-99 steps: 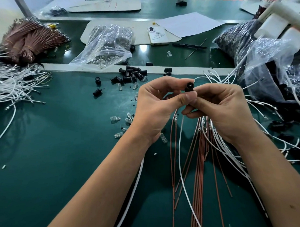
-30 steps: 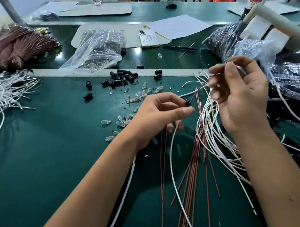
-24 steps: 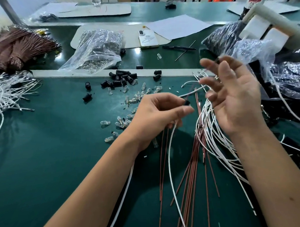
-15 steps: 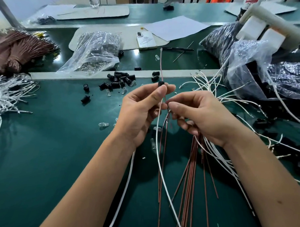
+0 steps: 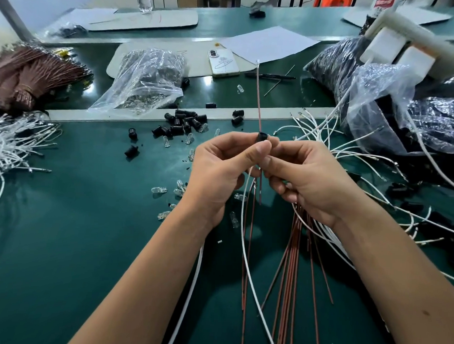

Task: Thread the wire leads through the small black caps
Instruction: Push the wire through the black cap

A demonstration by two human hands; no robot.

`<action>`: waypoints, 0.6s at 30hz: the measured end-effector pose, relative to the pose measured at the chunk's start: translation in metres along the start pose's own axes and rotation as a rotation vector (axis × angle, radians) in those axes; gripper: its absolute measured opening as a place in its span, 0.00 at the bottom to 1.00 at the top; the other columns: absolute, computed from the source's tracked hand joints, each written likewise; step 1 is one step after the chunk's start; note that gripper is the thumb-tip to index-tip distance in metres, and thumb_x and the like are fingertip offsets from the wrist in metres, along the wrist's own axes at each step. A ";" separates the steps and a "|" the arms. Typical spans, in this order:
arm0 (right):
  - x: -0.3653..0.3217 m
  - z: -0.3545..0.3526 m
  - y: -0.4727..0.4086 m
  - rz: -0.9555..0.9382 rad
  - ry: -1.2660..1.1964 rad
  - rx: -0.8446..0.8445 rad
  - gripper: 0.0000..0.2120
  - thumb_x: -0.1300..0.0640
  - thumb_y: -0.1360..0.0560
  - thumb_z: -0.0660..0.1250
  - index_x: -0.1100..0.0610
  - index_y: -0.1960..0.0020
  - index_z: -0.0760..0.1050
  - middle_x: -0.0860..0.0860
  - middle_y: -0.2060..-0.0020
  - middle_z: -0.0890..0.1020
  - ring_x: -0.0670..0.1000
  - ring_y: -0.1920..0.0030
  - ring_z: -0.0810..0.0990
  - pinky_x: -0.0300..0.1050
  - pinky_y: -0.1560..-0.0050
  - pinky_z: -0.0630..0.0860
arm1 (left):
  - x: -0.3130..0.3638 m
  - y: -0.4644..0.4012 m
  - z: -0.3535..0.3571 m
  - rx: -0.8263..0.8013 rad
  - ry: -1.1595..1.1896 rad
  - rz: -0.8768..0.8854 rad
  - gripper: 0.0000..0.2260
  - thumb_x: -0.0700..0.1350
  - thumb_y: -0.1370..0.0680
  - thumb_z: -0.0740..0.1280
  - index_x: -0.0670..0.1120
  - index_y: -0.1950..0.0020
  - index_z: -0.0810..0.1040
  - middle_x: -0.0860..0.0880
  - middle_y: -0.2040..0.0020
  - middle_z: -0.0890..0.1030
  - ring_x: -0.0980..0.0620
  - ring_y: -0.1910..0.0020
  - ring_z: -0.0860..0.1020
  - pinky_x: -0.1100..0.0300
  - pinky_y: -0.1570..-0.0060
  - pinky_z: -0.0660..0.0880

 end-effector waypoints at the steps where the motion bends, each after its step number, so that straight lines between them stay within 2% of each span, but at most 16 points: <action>1: 0.000 0.001 0.000 0.001 -0.006 0.002 0.07 0.51 0.29 0.75 0.55 0.59 0.86 0.53 0.64 0.85 0.45 0.76 0.71 0.34 0.80 0.63 | 0.001 0.000 0.000 0.003 -0.012 0.006 0.08 0.40 0.27 0.74 0.39 0.50 0.84 0.43 0.50 0.87 0.57 0.69 0.78 0.70 0.73 0.68; 4: -0.002 -0.002 0.000 0.015 -0.012 0.008 0.06 0.53 0.28 0.74 0.55 0.59 0.84 0.53 0.66 0.83 0.45 0.76 0.72 0.34 0.81 0.64 | 0.004 -0.001 -0.001 0.022 -0.027 0.058 0.08 0.38 0.29 0.75 0.38 0.52 0.83 0.42 0.47 0.86 0.55 0.66 0.80 0.70 0.70 0.71; 6: -0.007 -0.009 0.000 -0.020 -0.054 0.097 0.05 0.55 0.28 0.73 0.56 0.58 0.81 0.52 0.69 0.80 0.45 0.77 0.73 0.34 0.81 0.65 | 0.004 -0.003 -0.004 0.036 -0.065 0.098 0.09 0.38 0.32 0.77 0.39 0.53 0.83 0.44 0.44 0.86 0.47 0.60 0.78 0.67 0.63 0.76; 8: -0.015 -0.017 0.001 -0.156 -0.070 0.230 0.04 0.59 0.25 0.72 0.58 0.56 0.79 0.53 0.69 0.81 0.47 0.76 0.74 0.36 0.81 0.67 | 0.004 -0.004 -0.005 0.018 -0.107 0.139 0.10 0.38 0.34 0.78 0.42 0.55 0.83 0.46 0.46 0.86 0.45 0.55 0.78 0.59 0.53 0.78; 9: -0.018 -0.019 0.001 -0.246 -0.052 0.287 0.04 0.62 0.22 0.71 0.59 0.56 0.78 0.53 0.68 0.82 0.48 0.76 0.75 0.37 0.80 0.67 | 0.004 -0.003 -0.005 -0.002 -0.138 0.160 0.10 0.36 0.34 0.79 0.44 0.56 0.83 0.47 0.49 0.86 0.48 0.54 0.79 0.58 0.51 0.78; 11: -0.024 -0.019 0.005 -0.410 0.002 0.361 0.06 0.65 0.19 0.68 0.60 0.55 0.77 0.54 0.67 0.83 0.51 0.76 0.76 0.38 0.79 0.69 | 0.004 -0.002 -0.003 -0.041 -0.187 0.185 0.11 0.33 0.33 0.79 0.46 0.58 0.83 0.50 0.55 0.86 0.53 0.54 0.81 0.60 0.53 0.75; 13: -0.028 -0.015 0.010 -0.535 0.059 0.404 0.06 0.64 0.18 0.67 0.62 0.54 0.75 0.54 0.67 0.82 0.54 0.76 0.76 0.40 0.78 0.69 | 0.004 -0.001 0.000 -0.069 -0.182 0.189 0.13 0.31 0.33 0.78 0.47 0.58 0.83 0.50 0.57 0.85 0.54 0.55 0.81 0.62 0.55 0.73; 18: -0.036 -0.006 0.022 -0.730 0.177 0.467 0.05 0.63 0.16 0.65 0.64 0.51 0.74 0.56 0.68 0.81 0.58 0.76 0.77 0.45 0.79 0.68 | 0.003 -0.001 0.002 -0.071 -0.148 0.191 0.14 0.28 0.32 0.77 0.46 0.59 0.82 0.51 0.57 0.85 0.53 0.55 0.82 0.57 0.51 0.75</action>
Point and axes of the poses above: each hand's wrist, its own y-axis away from the middle knuckle, its own z-axis out of the palm, x = y × z, the point moved 3 cm from there along -y, towards the middle knuckle
